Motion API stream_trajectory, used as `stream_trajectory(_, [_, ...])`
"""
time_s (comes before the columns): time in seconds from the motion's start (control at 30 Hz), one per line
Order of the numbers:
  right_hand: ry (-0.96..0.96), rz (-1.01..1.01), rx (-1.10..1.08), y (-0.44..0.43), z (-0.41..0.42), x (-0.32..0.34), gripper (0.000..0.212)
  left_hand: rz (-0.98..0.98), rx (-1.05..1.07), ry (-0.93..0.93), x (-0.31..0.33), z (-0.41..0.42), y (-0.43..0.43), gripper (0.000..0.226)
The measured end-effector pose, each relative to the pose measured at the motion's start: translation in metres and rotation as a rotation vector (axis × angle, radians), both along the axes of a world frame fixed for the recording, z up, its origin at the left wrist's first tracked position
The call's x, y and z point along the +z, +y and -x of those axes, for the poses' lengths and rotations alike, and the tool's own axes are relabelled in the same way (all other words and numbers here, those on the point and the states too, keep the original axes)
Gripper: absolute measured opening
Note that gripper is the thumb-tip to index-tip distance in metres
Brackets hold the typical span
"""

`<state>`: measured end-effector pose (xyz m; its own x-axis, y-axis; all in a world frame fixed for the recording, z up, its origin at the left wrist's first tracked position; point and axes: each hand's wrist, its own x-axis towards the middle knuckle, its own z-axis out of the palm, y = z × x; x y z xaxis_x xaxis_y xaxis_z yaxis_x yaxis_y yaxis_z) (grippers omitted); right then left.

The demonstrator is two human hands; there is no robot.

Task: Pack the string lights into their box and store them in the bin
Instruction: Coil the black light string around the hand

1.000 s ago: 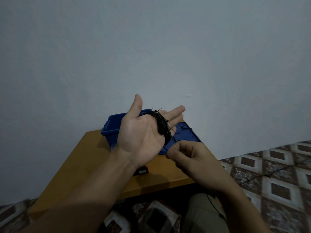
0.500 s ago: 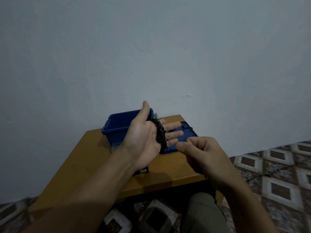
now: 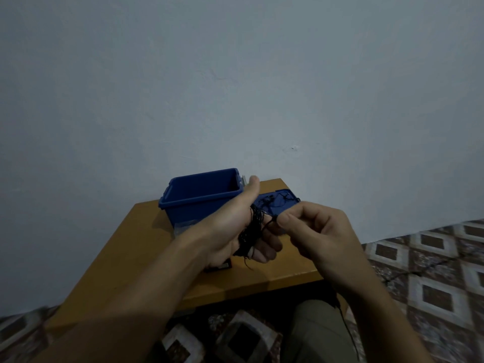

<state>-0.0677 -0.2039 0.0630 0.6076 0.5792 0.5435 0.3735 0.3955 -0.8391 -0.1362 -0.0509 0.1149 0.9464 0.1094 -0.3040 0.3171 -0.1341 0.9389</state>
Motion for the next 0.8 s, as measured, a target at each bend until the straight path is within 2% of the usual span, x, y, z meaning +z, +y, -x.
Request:
stream_trajectory(0.13, [-0.008,-0.063,0.055,-0.001,0.005,0.004,0.02,-0.062,-0.041,0.042,0.001,0.003,-0.001,0.098])
stream_trajectory(0.33, [-0.058,-0.018,-0.078,0.006,-0.003,-0.006,0.017,-0.156,-0.123,0.052,0.002,0.007,-0.005,0.089])
stream_trajectory(0.53, [-0.043,0.045,-0.138,0.008,-0.006,-0.01,0.021,-0.009,-0.203,0.03,0.003,0.007,-0.004,0.078])
stream_trajectory(0.7, [0.103,0.092,-0.117,0.01,-0.009,-0.012,0.016,0.111,-0.256,-0.03,0.006,0.004,-0.007,0.078])
stream_trajectory(0.8, [0.066,0.095,-0.107,0.009,-0.007,-0.012,0.017,0.222,-0.33,-0.101,0.006,0.003,-0.006,0.078])
